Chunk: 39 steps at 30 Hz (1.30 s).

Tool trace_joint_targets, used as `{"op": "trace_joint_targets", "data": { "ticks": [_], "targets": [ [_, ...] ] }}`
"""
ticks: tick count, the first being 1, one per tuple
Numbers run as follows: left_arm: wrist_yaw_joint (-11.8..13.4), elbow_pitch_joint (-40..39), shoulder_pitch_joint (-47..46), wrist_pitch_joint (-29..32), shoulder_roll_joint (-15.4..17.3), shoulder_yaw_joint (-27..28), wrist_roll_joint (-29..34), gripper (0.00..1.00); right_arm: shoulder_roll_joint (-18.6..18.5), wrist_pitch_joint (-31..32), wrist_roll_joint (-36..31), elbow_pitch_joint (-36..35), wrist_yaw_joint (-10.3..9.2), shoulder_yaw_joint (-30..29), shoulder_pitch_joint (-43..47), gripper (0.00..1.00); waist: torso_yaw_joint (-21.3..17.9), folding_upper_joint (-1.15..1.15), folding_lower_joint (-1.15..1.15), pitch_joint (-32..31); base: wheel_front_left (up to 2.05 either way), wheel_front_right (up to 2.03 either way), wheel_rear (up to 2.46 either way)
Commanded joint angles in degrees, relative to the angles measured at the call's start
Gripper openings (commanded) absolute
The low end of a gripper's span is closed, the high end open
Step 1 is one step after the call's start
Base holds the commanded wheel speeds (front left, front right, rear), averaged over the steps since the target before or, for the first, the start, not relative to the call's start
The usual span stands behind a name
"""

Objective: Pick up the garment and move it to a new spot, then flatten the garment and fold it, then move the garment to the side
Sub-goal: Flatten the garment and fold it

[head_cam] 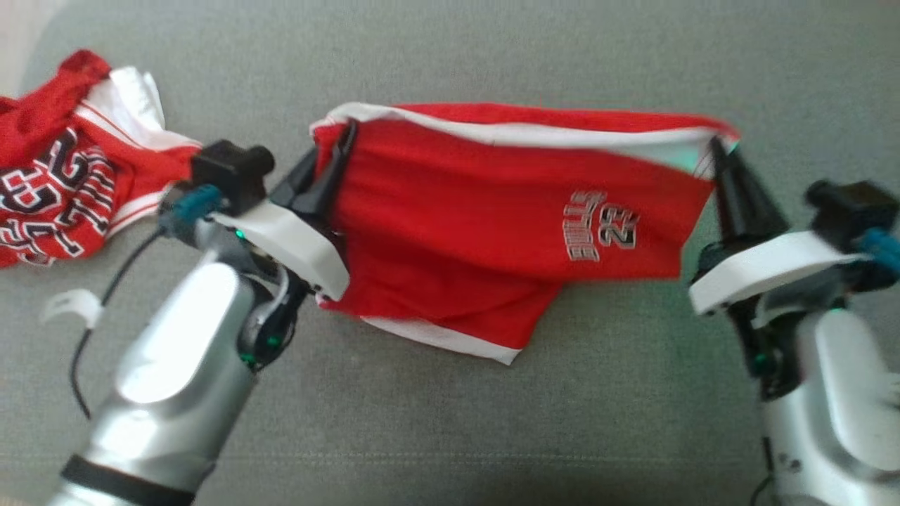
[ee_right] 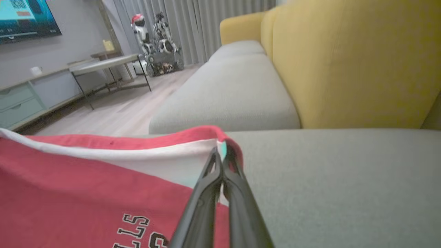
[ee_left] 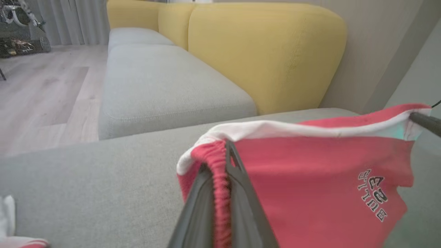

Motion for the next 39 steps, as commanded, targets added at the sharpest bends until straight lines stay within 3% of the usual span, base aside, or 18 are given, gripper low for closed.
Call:
{"op": "trace_joint_targets", "data": {
  "ticks": [1,14,21,28,34,39],
  "targets": [
    [0.6,-4.4,-1.5,0.8,2.7,3.0,0.4,0.0,-0.9,0.4,0.6,-4.5,-0.04,0.5,-2.1,0.0,0.0,0.0,0.0,-1.9,0.0,0.0,0.0],
    [4.2,-26.7,1.5,12.1,11.3,6.7,-2.5,0.0,-3.3,10.1,0.9,-24.8,-0.04,-5.1,0.6,0.0,0.7,0.0,0.0,-9.8,0.0,0.0,0.0],
    [6.8,-30.7,2.4,13.2,12.2,8.9,-3.4,0.0,-1.9,13.0,1.3,-27.3,-0.04,-5.5,1.5,0.0,0.5,0.0,0.0,-10.1,0.0,0.0,0.0],
    [4.0,-24.0,-6.9,10.7,10.0,9.4,-3.4,0.0,-2.1,12.5,3.1,-19.5,-0.04,-5.4,-10.0,0.0,0.0,0.0,0.0,-5.8,0.0,0.0,0.0],
    [0.1,-10.4,-21.8,0.7,5.7,9.8,-0.2,0.0,-2.3,8.4,4.2,-5.4,-0.04,-4.6,-28.4,0.0,-0.7,0.0,0.0,-0.2,0.0,0.0,0.0],
    [-1.6,4.4,-33.4,-5.5,2.6,10.7,1.8,0.0,-0.8,1.9,4.0,9.0,-0.04,-2.6,-43.6,0.0,-1.9,0.0,0.0,3.6,0.0,0.0,0.0]
  ]
}}
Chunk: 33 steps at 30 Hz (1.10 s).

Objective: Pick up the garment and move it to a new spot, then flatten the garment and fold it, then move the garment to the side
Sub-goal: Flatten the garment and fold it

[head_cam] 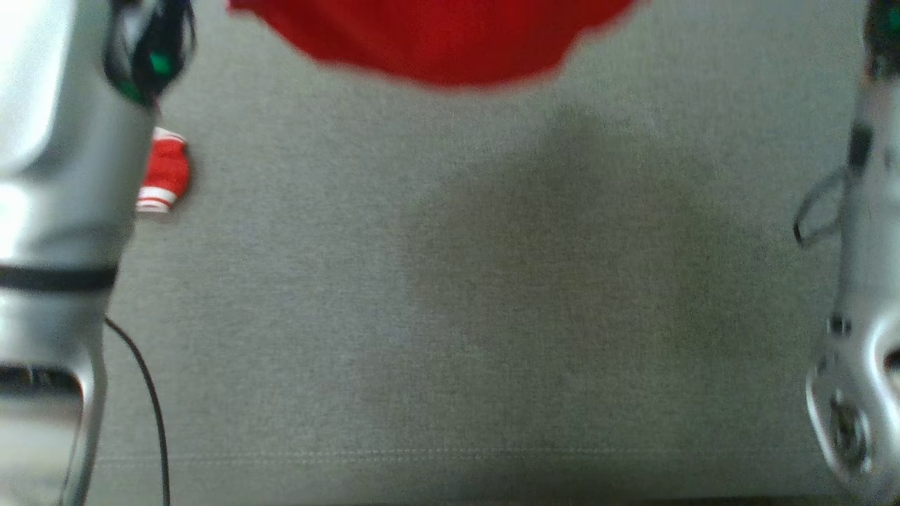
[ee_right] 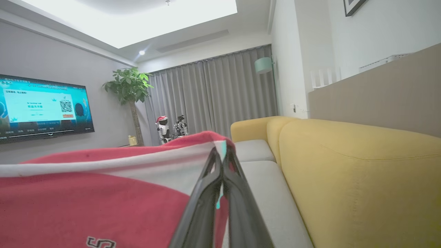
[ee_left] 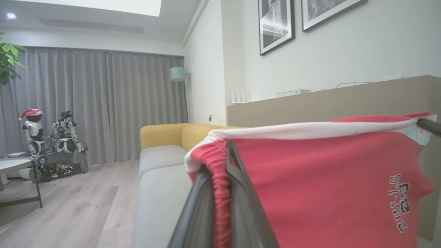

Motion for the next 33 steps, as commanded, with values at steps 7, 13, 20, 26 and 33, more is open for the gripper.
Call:
{"op": "trace_joint_targets", "data": {
  "ticks": [7,13,20,26,33],
  "targets": [
    [-0.7,16.5,-10.5,-2.1,-1.6,5.0,4.0,0.0,2.6,-9.0,-0.6,23.6,-0.04,5.2,-15.4,0.0,-3.3,0.0,0.0,5.4,0.0,0.0,0.0],
    [-0.1,26.8,-7.1,-2.1,-4.2,5.9,5.4,0.0,2.7,-11.9,7.6,35.9,-0.04,14.4,-16.5,0.0,-3.7,0.0,0.0,8.0,0.0,0.0,0.0],
    [-0.4,33.7,-1.6,-2.2,-7.7,8.2,4.3,0.0,2.7,-16.8,17.8,42.6,-0.04,25.4,-10.7,0.0,-2.7,0.0,0.0,10.5,0.0,0.0,0.0],
    [-1.0,28.2,9.4,-2.2,-9.7,12.2,3.3,0.0,2.7,-21.7,23.4,42.7,-0.04,28.8,-1.4,0.0,-2.2,0.0,0.0,8.4,0.0,0.0,0.0],
    [-2.3,13.5,30.2,-2.2,-10.7,13.4,5.9,0.0,2.7,-23.7,24.9,36.8,-0.04,27.4,16.2,0.0,-2.0,0.0,0.0,2.1,0.0,0.0,0.0]
  ]
}}
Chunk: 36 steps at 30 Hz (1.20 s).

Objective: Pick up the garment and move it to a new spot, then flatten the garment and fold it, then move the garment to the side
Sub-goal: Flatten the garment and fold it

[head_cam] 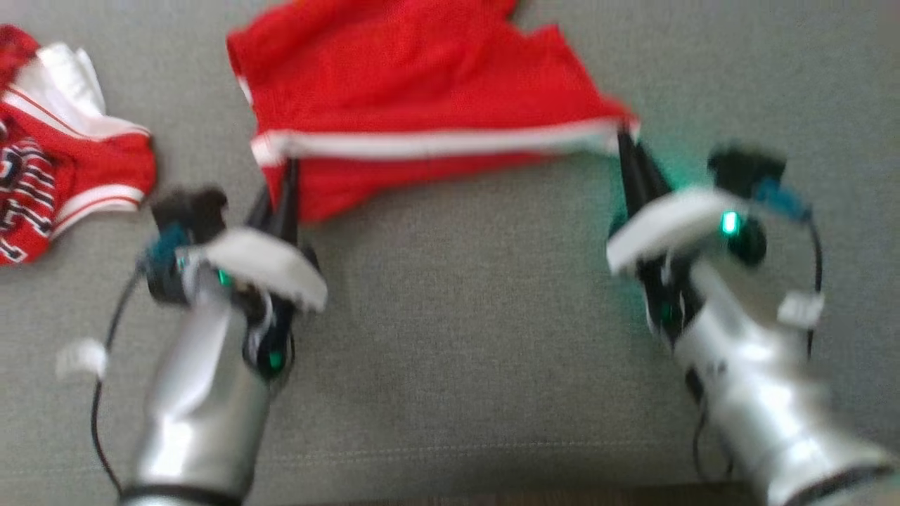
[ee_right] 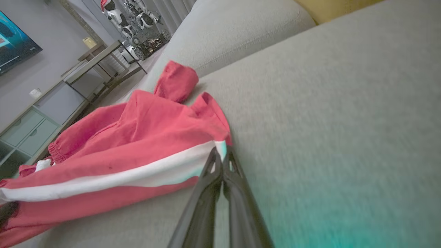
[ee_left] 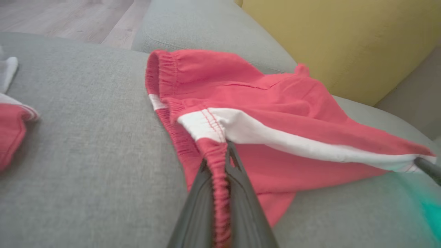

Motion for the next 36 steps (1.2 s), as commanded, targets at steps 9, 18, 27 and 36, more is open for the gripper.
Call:
{"op": "trace_joint_targets", "data": {
  "ticks": [9,18,27,36],
  "targets": [
    [0.2,-17.8,16.6,-0.3,3.5,1.6,3.2,0.0,1.0,0.1,-5.0,-15.0,-0.04,-9.7,21.8,0.0,0.5,0.0,0.0,-8.2,0.0,0.0,0.0],
    [4.1,-29.6,29.5,2.7,5.4,1.3,3.7,0.0,1.0,11.1,-10.9,-38.9,-0.04,-18.5,41.9,0.0,0.6,0.0,0.0,-12.6,0.0,0.0,0.0],
    [7.4,-41.6,39.2,8.4,6.2,0.2,3.6,0.0,1.1,21.3,-11.7,-58.9,-0.04,-24.7,57.2,0.0,1.1,0.0,0.0,-15.5,0.0,0.0,0.0],
    [8.0,-45.2,40.6,11.9,6.4,-0.1,1.9,0.0,1.1,24.3,-14.8,-61.5,-0.04,-26.9,53.8,0.0,2.5,0.0,0.0,-15.2,0.0,0.0,0.0]
  ]
}}
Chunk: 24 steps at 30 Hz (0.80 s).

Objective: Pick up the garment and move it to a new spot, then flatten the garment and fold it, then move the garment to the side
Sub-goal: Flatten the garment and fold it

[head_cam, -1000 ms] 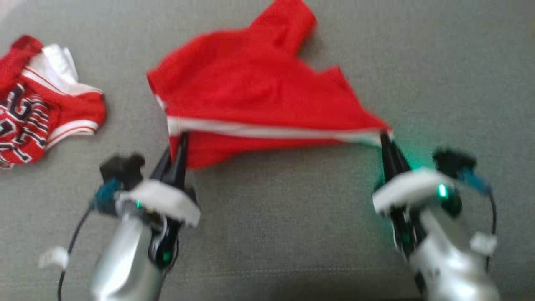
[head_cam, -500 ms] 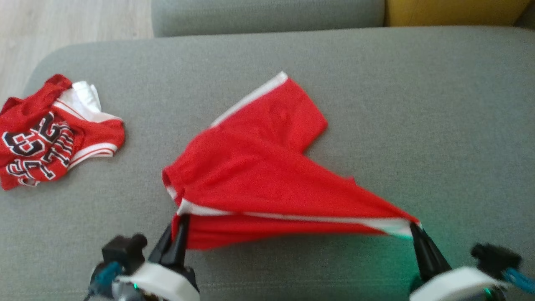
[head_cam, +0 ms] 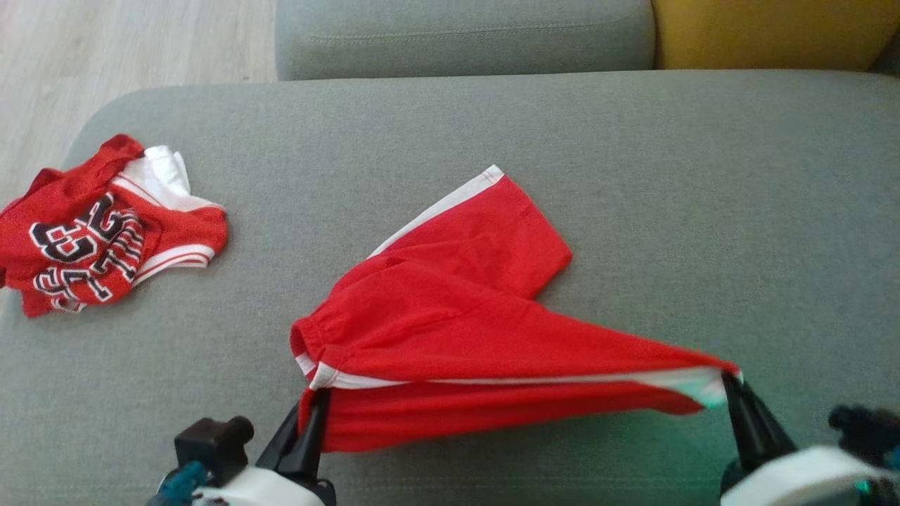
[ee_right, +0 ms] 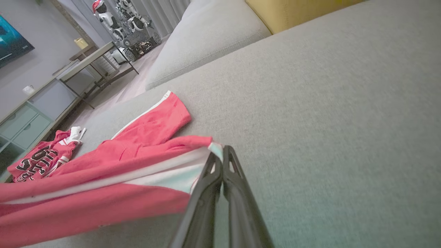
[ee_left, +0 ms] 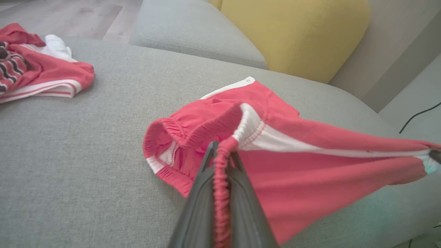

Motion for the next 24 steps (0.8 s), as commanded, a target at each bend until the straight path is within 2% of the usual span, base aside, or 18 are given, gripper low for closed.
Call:
{"op": "trace_joint_targets", "data": {
  "ticks": [1,6,11,17,24],
  "targets": [
    [0.7,-2.1,-2.5,0.1,0.9,3.1,-0.7,0.0,-1.0,0.1,-1.2,-1.5,-0.04,-0.2,-5.3,0.0,0.5,0.0,0.01,0.6,0.0,0.0,0.0],
    [-0.4,-1.1,-6.1,1.3,0.5,3.4,-2.7,0.0,-1.0,1.7,-5.1,2.2,-0.04,2.0,-15.4,0.0,2.8,0.0,0.01,3.6,0.0,0.0,0.0],
    [-2.3,2.3,-11.7,2.3,-0.3,3.3,-4.9,0.0,-1.2,3.2,-8.1,9.0,-0.04,5.6,-27.8,0.0,5.7,0.0,0.01,7.2,0.0,0.0,0.0],
    [-4.4,7.8,-19.1,1.4,-1.8,3.0,-7.1,0.0,-2.6,2.6,-8.1,20.8,-0.04,9.2,-41.2,0.0,8.9,0.0,0.01,11.1,0.0,0.0,0.0],
    [-5.9,16.0,-26.1,-0.3,-3.1,1.4,-7.8,0.0,-3.4,-1.5,-7.2,34.9,-0.04,12.6,-52.6,0.0,11.1,0.0,0.01,15.0,0.0,0.0,0.0]
  ]
}}
